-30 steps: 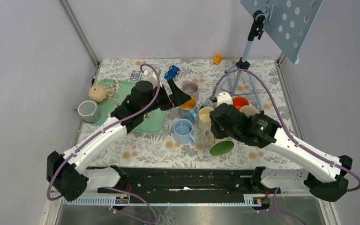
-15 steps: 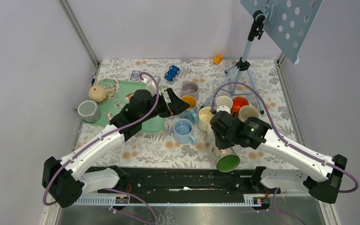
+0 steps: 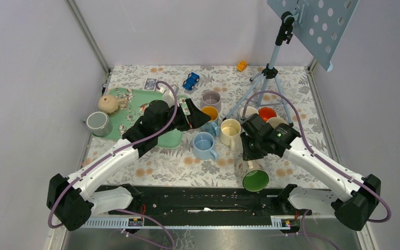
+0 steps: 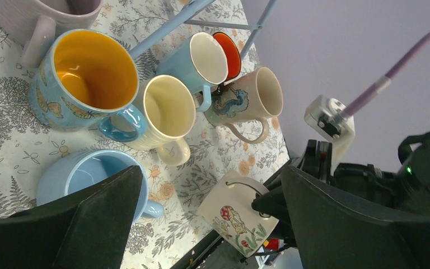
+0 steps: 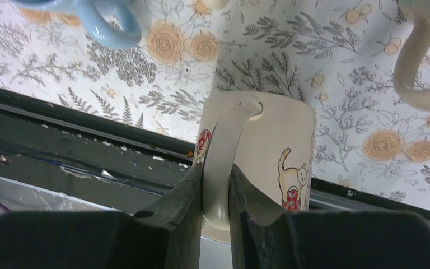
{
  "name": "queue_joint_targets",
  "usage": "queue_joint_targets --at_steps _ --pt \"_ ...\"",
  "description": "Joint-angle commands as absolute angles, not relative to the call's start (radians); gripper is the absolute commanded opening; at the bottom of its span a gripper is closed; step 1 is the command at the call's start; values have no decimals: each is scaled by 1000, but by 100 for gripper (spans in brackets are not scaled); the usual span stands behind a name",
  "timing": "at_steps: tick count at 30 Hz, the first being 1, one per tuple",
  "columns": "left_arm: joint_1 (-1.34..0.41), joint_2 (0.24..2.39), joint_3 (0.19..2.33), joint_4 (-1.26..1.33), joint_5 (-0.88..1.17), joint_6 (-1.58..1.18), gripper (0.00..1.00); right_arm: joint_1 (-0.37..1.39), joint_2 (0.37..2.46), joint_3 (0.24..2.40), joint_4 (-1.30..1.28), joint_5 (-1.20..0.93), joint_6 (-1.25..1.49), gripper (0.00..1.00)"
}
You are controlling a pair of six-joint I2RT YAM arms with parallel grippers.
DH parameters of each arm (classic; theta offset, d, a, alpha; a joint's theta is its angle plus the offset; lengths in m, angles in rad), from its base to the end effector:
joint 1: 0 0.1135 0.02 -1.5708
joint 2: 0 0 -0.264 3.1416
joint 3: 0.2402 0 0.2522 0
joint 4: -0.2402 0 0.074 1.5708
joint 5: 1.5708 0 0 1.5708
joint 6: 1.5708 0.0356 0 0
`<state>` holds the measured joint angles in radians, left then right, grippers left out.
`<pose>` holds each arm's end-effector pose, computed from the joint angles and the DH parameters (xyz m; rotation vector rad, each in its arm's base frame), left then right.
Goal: Turn the mug right side up
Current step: Place the cup at the center of the board.
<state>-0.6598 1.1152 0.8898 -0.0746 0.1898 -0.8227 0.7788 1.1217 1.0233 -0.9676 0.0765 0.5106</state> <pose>0.2014 -0.1647 0.3221 -0.0233 2.0467 -1.1600 0.1500 0.1442 0.2911 -0.3313 2.6532 0.3326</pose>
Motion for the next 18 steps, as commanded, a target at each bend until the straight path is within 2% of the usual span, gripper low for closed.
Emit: queue_joint_targets --at_steps 1,18 --pt "-664 1107 888 -3 206 -798 99 705 1174 1034 -908 8 447 0" --pt "-637 1169 932 -6 271 -761 99 524 1448 1119 -802 48 377 0"
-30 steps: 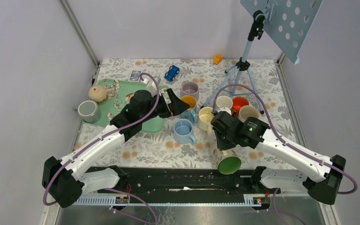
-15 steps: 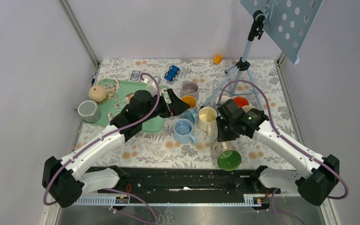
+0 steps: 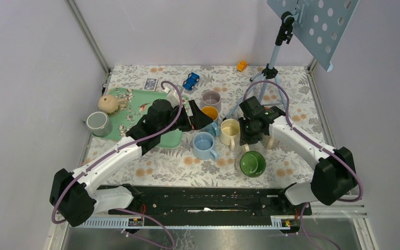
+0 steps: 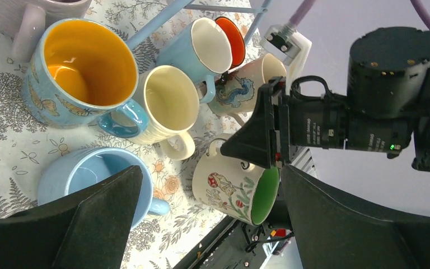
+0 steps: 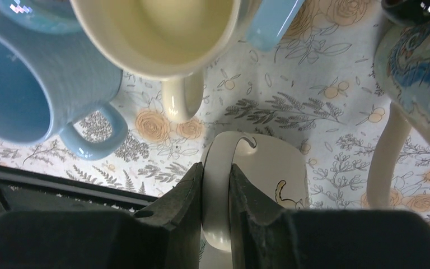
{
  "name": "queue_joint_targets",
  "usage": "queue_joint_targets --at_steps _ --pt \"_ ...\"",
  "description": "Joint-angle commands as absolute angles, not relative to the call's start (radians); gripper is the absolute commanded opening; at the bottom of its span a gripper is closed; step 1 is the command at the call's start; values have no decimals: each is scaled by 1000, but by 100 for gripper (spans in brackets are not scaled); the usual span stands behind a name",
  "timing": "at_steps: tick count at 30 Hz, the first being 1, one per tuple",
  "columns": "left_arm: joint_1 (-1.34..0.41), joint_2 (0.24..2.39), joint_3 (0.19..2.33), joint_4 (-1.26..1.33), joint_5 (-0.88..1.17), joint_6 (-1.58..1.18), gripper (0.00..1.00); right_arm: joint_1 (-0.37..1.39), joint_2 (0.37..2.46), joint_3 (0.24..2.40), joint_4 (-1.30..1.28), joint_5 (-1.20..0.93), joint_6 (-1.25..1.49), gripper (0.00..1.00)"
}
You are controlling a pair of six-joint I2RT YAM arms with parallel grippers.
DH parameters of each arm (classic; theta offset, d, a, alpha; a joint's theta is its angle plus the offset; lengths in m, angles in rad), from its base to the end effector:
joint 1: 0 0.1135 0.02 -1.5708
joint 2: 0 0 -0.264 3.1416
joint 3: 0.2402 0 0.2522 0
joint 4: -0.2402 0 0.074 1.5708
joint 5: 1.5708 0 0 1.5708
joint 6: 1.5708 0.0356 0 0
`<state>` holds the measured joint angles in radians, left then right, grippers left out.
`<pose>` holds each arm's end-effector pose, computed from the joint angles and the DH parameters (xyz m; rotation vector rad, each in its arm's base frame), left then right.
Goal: Turn the mug right side up
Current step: Place the cup at the center of the board.
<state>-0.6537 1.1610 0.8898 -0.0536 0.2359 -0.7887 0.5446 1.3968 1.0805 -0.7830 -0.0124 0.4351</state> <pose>0.2091 -0.1707 0.3132 0.0362 2.0743 -1.1646 0.2355 0.1431 0.2567 -0.1525 2.7089 0.3215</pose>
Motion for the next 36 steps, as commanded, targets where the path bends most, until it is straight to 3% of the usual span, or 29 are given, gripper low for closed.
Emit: queue_joint_targets --at_steps 1,19,28,36 --pt "-631 1170 934 -7 277 -761 99 517 1461 1124 -798 50 372 0" --pt "-585 1184 949 -31 321 -745 99 476 1605 1221 -761 135 331 0" --pt "-582 1192 962 -33 330 -735 99 470 1617 1257 -764 142 318 21" --pt "-583 1196 965 -28 338 -733 99 470 1611 1261 -762 152 311 25"
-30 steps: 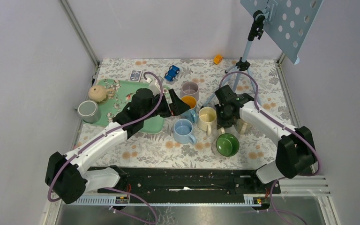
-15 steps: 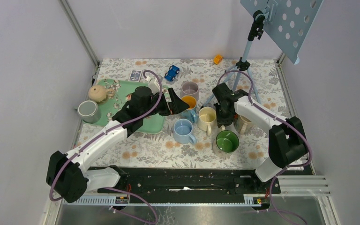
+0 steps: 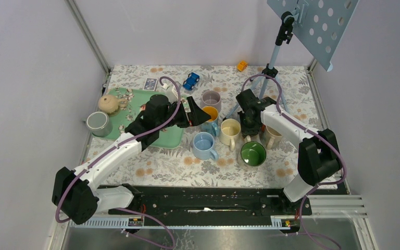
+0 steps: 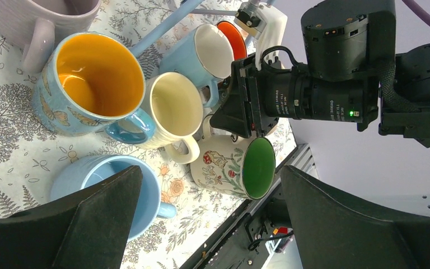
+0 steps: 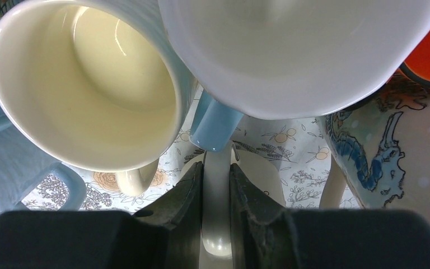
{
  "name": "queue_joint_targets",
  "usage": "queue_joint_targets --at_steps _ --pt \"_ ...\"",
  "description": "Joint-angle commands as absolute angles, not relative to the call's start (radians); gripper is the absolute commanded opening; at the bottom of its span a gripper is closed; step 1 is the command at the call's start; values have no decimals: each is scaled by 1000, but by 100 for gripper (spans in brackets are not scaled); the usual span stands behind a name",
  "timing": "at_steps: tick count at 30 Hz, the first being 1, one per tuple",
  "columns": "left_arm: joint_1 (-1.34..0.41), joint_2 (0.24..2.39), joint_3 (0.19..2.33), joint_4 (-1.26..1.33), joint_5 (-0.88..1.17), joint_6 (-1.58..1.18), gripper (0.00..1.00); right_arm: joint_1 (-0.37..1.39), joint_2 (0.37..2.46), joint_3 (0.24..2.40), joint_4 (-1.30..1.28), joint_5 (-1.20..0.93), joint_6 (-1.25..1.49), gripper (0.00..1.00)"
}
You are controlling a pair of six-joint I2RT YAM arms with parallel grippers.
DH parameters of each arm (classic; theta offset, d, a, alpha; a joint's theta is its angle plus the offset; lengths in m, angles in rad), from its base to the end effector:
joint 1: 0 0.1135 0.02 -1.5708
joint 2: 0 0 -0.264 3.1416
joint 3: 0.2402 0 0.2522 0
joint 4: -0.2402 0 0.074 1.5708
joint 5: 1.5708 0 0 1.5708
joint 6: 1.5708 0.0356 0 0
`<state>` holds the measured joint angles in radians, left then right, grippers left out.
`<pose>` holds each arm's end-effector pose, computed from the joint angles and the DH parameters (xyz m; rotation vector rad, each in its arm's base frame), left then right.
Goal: Turn the mug right side up
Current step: Place the cup at the center of the board.
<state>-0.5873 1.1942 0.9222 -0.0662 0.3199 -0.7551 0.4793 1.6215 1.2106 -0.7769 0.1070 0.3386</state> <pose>0.2241 -0.1626 0.3152 0.0623 2.0834 -1.1739 0.2882 0.1455 0.2328 -0.1646 2.7425 0.0768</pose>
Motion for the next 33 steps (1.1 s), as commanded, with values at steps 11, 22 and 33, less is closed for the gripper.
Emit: queue_joint_targets --at_steps 11,22,33 --pt "-582 1192 965 -29 340 -734 99 466 1637 1286 -745 171 300 27" --pt "-583 1185 965 -32 346 -731 99 463 1682 1311 -736 180 291 34" --pt "-582 1176 962 -30 356 -726 99 463 1609 1320 -783 148 308 39"
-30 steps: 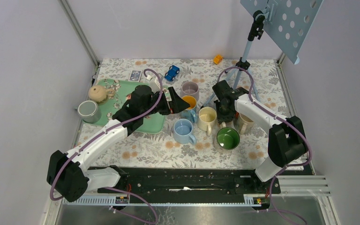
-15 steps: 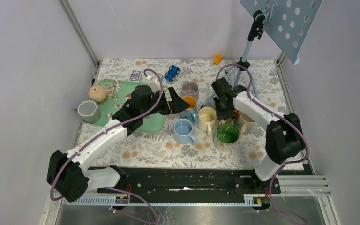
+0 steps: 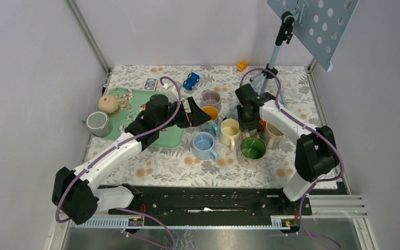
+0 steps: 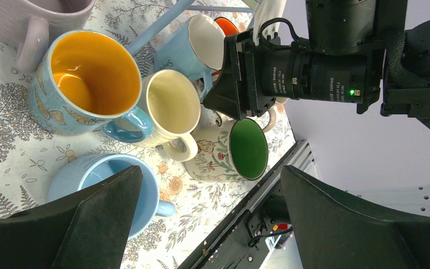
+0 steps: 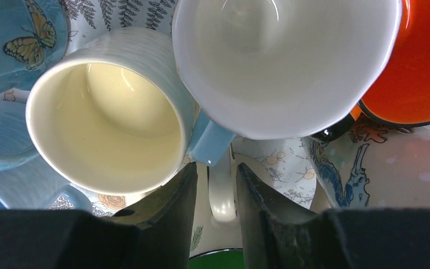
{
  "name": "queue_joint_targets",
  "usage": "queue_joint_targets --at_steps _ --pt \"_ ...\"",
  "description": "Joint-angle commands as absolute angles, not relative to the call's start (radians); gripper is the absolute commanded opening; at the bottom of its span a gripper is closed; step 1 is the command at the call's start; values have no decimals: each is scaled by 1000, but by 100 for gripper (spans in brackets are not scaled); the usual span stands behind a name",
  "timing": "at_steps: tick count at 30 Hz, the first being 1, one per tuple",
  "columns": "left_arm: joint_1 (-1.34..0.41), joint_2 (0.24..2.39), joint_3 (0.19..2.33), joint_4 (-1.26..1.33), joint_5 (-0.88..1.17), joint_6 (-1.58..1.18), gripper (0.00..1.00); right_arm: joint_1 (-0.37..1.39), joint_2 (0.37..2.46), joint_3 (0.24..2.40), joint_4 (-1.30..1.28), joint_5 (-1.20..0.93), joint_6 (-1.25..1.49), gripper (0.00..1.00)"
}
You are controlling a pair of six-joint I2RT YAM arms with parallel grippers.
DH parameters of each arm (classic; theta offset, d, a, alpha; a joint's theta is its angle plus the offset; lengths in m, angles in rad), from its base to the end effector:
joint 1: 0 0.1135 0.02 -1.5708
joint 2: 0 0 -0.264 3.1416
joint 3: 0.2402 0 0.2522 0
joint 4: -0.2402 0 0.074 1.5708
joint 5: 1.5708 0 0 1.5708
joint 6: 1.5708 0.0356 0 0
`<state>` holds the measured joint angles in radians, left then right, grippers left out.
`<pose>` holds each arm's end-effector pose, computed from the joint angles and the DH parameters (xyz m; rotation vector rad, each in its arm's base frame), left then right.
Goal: Turn the mug right side up
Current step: Place the cup at the center of the board.
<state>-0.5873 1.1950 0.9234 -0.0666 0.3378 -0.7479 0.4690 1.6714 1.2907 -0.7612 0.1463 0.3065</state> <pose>0.2238 -0.1631 0.3155 0.0832 2.0846 -1.1856 0.3071 0.1498 0.2415 -0.1755 2.6848 0.0390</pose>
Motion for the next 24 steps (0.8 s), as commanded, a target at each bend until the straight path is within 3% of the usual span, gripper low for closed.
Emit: queue_joint_targets --at_steps 1,13,16,20,21,24 --pt "-583 1175 962 -30 356 -727 99 462 1599 1314 -784 144 310 40" --pt "-582 1160 966 -64 334 -718 99 462 1449 1266 -781 93 331 49" --pt "-581 1151 966 -83 323 -715 99 462 1412 1247 -764 64 331 60" --pt "-580 1135 963 -107 293 -713 99 463 1364 1224 -742 30 335 82" --pt "-579 1131 962 -115 284 -713 99 464 1352 1220 -734 22 339 95" --pt "-576 1120 966 -155 253 -702 99 465 1322 1211 -714 -10 348 100"
